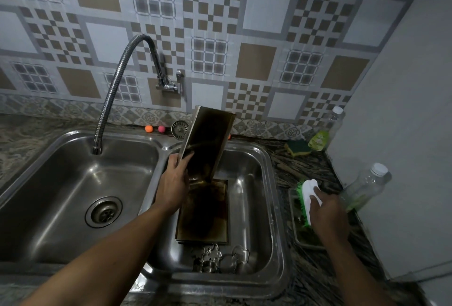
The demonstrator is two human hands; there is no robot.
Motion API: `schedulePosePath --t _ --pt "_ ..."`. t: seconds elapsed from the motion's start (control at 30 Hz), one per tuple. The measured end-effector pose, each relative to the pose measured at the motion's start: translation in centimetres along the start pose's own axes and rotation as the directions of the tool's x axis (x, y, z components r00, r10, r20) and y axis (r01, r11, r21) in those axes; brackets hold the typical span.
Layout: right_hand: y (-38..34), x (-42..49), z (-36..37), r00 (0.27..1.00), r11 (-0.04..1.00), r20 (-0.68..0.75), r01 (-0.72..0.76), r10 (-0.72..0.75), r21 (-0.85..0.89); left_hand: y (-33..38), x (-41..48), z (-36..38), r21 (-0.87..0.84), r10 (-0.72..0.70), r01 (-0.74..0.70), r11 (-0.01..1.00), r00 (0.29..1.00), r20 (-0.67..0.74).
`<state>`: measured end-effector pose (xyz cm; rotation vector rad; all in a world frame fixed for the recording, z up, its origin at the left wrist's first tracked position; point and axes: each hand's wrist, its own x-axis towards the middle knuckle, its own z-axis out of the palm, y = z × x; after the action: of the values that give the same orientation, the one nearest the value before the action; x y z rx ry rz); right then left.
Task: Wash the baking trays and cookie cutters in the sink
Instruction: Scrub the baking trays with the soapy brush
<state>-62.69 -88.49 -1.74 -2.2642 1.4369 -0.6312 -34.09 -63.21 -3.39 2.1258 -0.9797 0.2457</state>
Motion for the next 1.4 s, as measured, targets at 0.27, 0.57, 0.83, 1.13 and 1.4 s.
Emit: schedulePosePath --t 0.27,0.57,0.83,1.13,1.4 --pt "0.1 -0.2 -0.3 1.000 1.000 -0.019 -0.004 0.004 -0.004 -0.2 -0.1 -0.4 -0.024 -0.010 0.010 1.000 1.000 0.003" --pt "-6.3 1.6 -0.5 0.987 0.967 -0.096 0.148 -0.131 0.209 1.3 0.8 -0.3 -0.284 -0.380 0.417 0.864 0.908 0.176" --pt "-17.5 2.6 5.2 0.942 0.910 0.085 0.288 -0.326 0.297 2.5 -0.2 0.3 -0.409 -0.363 0.442 0.798 0.895 0.259" --pt "-21.9 2.9 9.7 0.918 0.919 0.192 0.290 -0.346 0.267 1.8 0.6 -0.3 -0.484 -0.342 0.353 0.801 0.933 0.115" --pt "-23.9 5.0 11.7 0.948 0.924 0.181 0.194 -0.263 0.329 1.8 -0.6 0.5 -0.527 -0.333 0.322 0.786 0.940 0.077"
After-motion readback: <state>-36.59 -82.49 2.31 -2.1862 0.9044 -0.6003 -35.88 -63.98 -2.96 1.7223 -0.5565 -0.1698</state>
